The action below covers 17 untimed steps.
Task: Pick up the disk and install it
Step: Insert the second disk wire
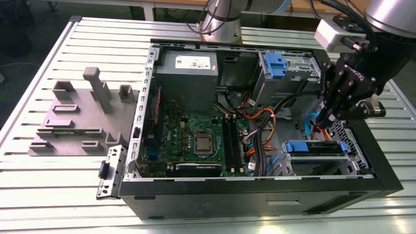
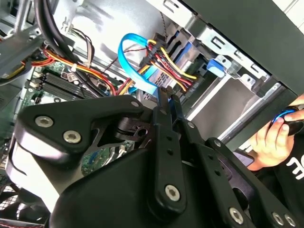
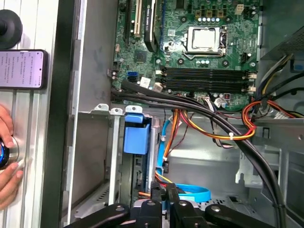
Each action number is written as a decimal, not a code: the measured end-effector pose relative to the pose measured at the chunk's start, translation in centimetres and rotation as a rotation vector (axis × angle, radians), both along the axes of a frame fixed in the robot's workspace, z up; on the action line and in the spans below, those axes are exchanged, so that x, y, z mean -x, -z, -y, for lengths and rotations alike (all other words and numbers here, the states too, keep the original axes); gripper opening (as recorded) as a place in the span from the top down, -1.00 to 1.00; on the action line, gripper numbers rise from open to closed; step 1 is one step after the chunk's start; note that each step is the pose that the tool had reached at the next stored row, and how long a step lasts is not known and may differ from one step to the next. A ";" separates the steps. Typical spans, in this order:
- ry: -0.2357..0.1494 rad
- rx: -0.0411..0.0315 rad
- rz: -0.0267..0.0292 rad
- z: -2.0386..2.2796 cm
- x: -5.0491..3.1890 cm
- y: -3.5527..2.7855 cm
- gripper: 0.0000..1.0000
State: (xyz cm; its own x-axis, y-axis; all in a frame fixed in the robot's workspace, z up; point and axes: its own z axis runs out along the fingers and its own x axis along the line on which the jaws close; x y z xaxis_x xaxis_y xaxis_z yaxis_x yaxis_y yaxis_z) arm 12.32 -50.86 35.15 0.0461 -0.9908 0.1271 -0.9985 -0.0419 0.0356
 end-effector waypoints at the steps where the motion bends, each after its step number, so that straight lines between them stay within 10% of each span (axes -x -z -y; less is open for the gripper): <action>1: 0.000 -0.0033 0.0009 0.14 0.05 0.05 0.67; 3: 0.000 -0.0127 0.0039 0.29 0.17 0.12 0.67; 17: -0.001 -0.0137 0.0045 0.39 0.17 0.12 0.67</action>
State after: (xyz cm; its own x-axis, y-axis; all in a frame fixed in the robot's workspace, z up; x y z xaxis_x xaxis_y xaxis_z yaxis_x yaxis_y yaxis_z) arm 12.14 -51.25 35.03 0.0462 -0.9924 0.1137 -0.9986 -0.0429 0.0305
